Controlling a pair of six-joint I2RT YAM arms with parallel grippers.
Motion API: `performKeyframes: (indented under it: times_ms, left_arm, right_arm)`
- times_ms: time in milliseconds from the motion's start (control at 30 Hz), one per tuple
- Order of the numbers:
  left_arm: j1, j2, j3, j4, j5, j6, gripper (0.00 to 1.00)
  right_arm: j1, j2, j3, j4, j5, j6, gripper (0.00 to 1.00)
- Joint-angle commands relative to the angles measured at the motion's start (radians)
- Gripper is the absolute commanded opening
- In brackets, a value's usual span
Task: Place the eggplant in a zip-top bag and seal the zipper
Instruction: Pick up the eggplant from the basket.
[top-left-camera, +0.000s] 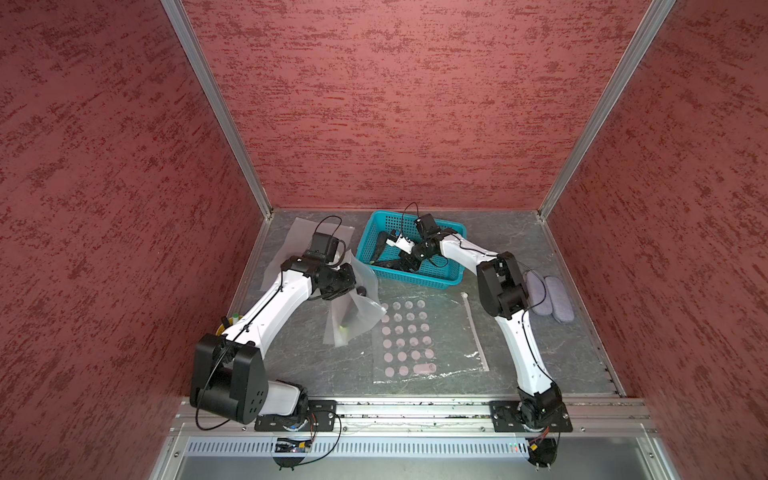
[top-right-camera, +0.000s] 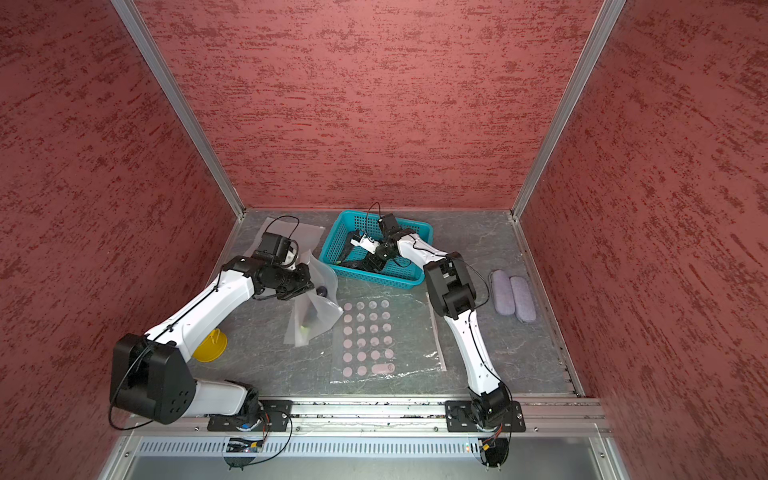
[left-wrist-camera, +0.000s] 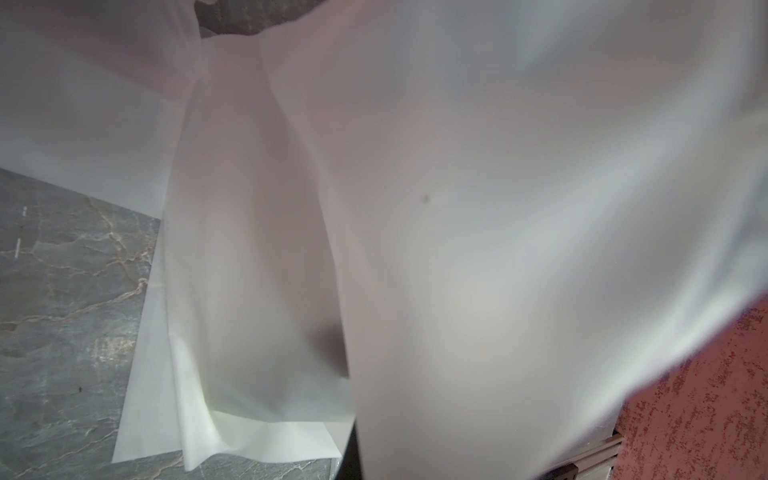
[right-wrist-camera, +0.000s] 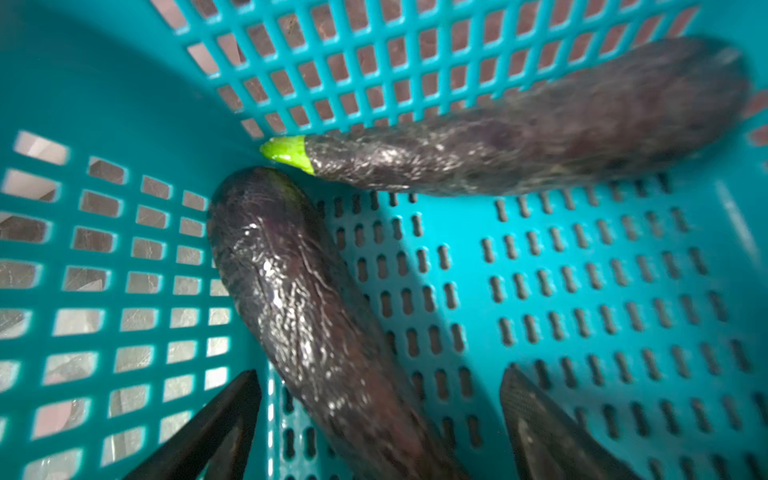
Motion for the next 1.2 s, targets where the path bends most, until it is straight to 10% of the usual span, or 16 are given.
performKeyframes:
  times_ms: [0, 467, 1167]
  left_arm:
    - [0.006, -0.018, -0.014, 0.021, 0.007, -0.006, 0.00]
    - [0.009, -0.032, -0.044, 0.039, 0.009, -0.010, 0.00]
    - [0.003, -0.042, -0.052, 0.082, 0.036, -0.013, 0.00]
  right_arm:
    - [0.008, 0.013, 0.017, -0.001, 0.004, 0.043, 0.87]
    - [0.005, -0.081, -0.106, 0.156, 0.037, 0.175, 0.39]
    - [-0.048, -0.377, -0.346, 0.299, 0.033, 0.231, 0.38]
